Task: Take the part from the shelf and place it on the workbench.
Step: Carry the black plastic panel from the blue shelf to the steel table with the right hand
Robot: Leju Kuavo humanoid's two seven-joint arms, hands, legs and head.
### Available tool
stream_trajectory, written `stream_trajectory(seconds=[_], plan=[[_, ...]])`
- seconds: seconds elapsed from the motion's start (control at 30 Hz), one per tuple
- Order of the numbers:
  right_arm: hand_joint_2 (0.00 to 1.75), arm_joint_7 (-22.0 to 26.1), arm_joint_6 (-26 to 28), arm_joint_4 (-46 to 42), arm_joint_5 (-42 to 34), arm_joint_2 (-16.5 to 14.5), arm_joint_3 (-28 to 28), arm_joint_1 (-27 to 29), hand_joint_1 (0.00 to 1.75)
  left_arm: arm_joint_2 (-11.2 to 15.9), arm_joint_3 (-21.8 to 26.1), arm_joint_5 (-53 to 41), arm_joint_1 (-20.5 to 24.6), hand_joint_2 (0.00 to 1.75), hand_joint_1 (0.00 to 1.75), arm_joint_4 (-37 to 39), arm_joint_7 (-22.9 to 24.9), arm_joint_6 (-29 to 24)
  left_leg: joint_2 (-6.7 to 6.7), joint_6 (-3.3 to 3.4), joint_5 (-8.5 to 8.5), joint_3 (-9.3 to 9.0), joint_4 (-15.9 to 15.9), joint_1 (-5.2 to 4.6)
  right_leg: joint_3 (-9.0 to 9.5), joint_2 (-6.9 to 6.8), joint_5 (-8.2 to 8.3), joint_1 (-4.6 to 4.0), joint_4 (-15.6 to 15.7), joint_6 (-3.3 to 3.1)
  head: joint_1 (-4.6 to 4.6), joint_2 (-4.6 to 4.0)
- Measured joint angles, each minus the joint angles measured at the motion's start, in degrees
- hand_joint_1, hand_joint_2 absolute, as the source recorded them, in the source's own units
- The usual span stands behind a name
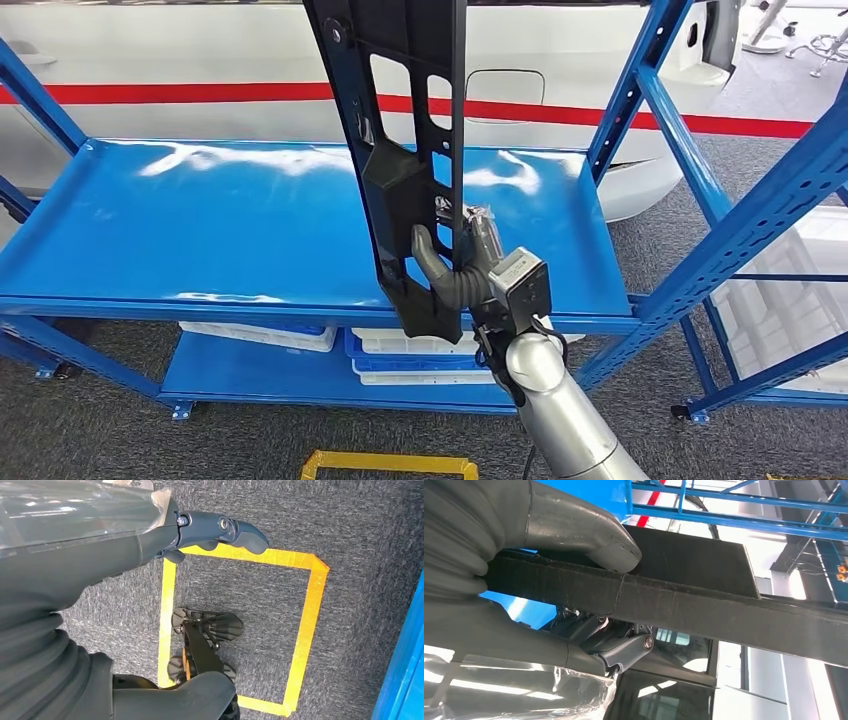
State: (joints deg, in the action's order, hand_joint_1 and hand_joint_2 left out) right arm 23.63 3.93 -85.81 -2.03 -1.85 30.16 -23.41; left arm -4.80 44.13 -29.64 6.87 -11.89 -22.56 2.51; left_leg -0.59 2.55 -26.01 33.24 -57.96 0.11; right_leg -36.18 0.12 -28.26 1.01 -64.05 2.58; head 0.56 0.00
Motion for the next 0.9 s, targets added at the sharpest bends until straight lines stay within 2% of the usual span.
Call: stream_trajectory(seconds=[0.03,0.07,0.13,0.2,0.27,0.33,0.37,0.4,0.43,0.5,0.53,0.57,0.63,0.7,0.77,0.8,0.83,0.87,0.9], plan=[[1.75,0.0,0.0,-0.1,0.0,0.0,0.0,0.0,1.75,0.0,0.0,0.0,0.0,1.75,0.00,0.0,0.0,0.0,0.01,-0.30,-0.11,0.08,-0.2,-0.09,1.57,-0.10,0.85,0.00,3.0,-0.10,0.02,0.00],[1.75,0.0,0.0,-0.1,0.0,0.0,0.0,0.0,1.75,0.0,0.0,0.0,0.0,1.75,0.00,0.0,0.0,0.0,0.02,-0.61,-0.21,0.20,-0.4,-0.18,2.42,-0.15,1.26,-0.03,4.7,-0.38,0.07,0.00],[1.75,0.0,0.0,-0.2,0.0,0.0,0.0,0.0,1.75,0.0,0.0,0.0,0.0,1.75,0.00,0.0,0.0,0.0,0.01,-1.19,-0.17,0.40,-0.5,-0.08,2.52,-0.06,1.48,-0.05,5.1,-1.18,0.11,0.00],[1.75,0.0,0.0,-0.2,0.0,0.0,-0.1,0.0,1.75,0.0,0.0,0.0,0.0,1.75,0.00,0.0,0.0,0.0,0.10,-1.82,-0.74,0.78,-1.1,0.28,2.60,-0.02,1.75,0.32,5.4,-1.86,0.15,0.00],[1.75,0.0,0.0,-0.4,0.0,-0.1,-0.1,-0.1,1.75,0.0,0.0,-0.1,0.0,1.75,0.00,0.0,0.0,0.0,0.21,-2.50,-3.46,2.61,-5.3,0.61,2.68,-0.04,1.95,0.65,5.6,-2.44,0.33,0.00],[1.75,0.0,0.0,-0.4,0.0,-0.2,-0.1,0.0,1.75,0.0,0.0,-0.1,0.0,1.75,0.00,0.0,0.0,0.1,0.23,-3.10,-6.96,6.02,-12.6,0.89,2.60,-0.04,1.96,0.58,5.6,-2.65,0.44,0.00],[1.75,0.0,0.0,-0.4,0.0,-0.2,-0.1,0.0,1.75,0.0,0.0,-0.1,-0.1,1.75,0.00,0.0,0.0,0.1,0.23,-3.32,-7.67,7.30,-15.2,1.02,2.58,-0.04,1.96,0.56,5.6,-2.66,0.42,-0.01],[1.75,0.0,0.0,-0.4,0.0,-0.2,-0.1,0.1,1.75,0.0,0.0,-0.1,-0.1,1.75,0.00,0.0,0.0,0.0,0.23,-3.46,-7.36,7.74,-16.1,1.15,2.58,-0.03,1.96,0.57,5.5,-2.65,0.44,-0.01],[1.75,0.0,-0.1,-0.4,0.0,-0.2,-0.1,0.1,1.75,0.0,0.0,-0.1,-0.1,1.75,0.00,0.0,-0.1,0.0,0.22,-3.52,-5.97,6.98,-14.5,1.28,2.64,-0.01,1.96,0.62,5.5,-2.64,0.43,-0.01],[1.75,0.0,-0.1,-0.4,0.1,-0.3,-0.1,0.1,1.75,0.1,0.0,-0.1,-0.1,1.75,0.00,0.0,-0.2,0.0,0.29,-3.55,-2.22,3.25,-7.1,1.54,2.76,0.03,1.96,0.65,5.5,-2.57,0.44,0.00],[1.75,0.0,-0.2,-0.4,0.2,-0.4,-0.2,0.1,1.75,0.1,0.0,-0.1,-0.1,1.75,0.00,0.0,-0.4,0.0,0.41,-3.50,-0.97,1.60,-3.7,1.53,2.73,0.05,1.99,0.49,5.4,-2.42,0.41,0.00],[1.75,0.0,-0.2,-0.4,0.3,-0.5,-0.2,0.1,1.75,0.1,0.0,-0.1,-0.1,1.75,0.00,0.0,-0.6,-0.1,0.52,-3.40,-0.38,0.64,-1.6,1.43,2.63,0.05,2.07,0.36,5.5,-2.17,0.37,0.00],[1.75,-0.1,-0.5,-0.5,0.4,-0.5,-0.3,0.0,1.75,0.1,0.0,-0.1,-0.1,1.75,0.00,0.0,-0.9,-0.2,0.70,-2.91,-0.20,0.54,-0.8,0.97,2.39,0.03,2.42,0.20,5.7,-1.44,0.28,0.00],[1.75,-0.2,-0.8,-0.5,0.5,-0.5,-0.3,0.1,1.75,0.0,0.0,-0.1,-0.2,1.75,0.00,0.0,-1.3,-0.4,0.59,-1.86,0.50,0.60,-0.1,0.82,2.08,0.00,2.20,0.05,5.4,-0.80,0.21,0.00],[1.75,-0.2,-0.9,-0.5,0.6,-0.5,-0.4,0.1,1.75,0.0,0.0,-0.1,-0.1,1.75,0.00,0.0,-1.6,-0.7,0.40,-0.80,1.30,0.76,0.5,0.80,0.57,-0.04,-0.32,-0.17,2.0,-1.09,0.02,0.00],[1.75,-0.2,-0.9,-0.5,0.6,-0.5,-0.5,0.1,1.75,0.0,0.0,-0.1,-0.2,1.75,0.00,0.0,-1.7,-0.8,0.35,-0.46,1.57,1.01,0.6,0.66,-0.81,-0.09,-2.30,-0.09,-1.4,-1.52,-0.06,-0.01],[1.75,-0.3,-0.9,-0.5,0.7,-0.4,-0.6,0.2,1.75,-0.1,0.0,-0.1,-0.2,1.75,0.00,0.0,-1.8,-0.9,0.33,-0.21,1.82,1.37,0.5,0.54,-2.22,-0.07,-4.24,-0.15,-5.2,-1.87,-0.12,-0.01],[1.75,-0.3,-0.9,-0.5,0.7,-0.4,-0.7,0.3,1.75,-0.1,0.0,-0.1,-0.2,1.75,0.00,0.0,-2.0,-1.0,0.33,-0.05,2.10,1.76,0.5,0.37,-3.22,-0.07,-5.54,-0.16,-8.2,-1.96,-0.12,-0.01],[1.75,-0.3,-0.9,-0.5,0.7,-0.4,-0.7,0.4,1.75,-0.1,0.0,-0.2,-0.3,1.75,0.00,0.0,-2.1,-1.1,0.33,0.03,2.41,2.15,0.5,0.22,-3.40,-0.07,-6.09,-0.19,-9.6,-1.84,-0.11,-0.01]])
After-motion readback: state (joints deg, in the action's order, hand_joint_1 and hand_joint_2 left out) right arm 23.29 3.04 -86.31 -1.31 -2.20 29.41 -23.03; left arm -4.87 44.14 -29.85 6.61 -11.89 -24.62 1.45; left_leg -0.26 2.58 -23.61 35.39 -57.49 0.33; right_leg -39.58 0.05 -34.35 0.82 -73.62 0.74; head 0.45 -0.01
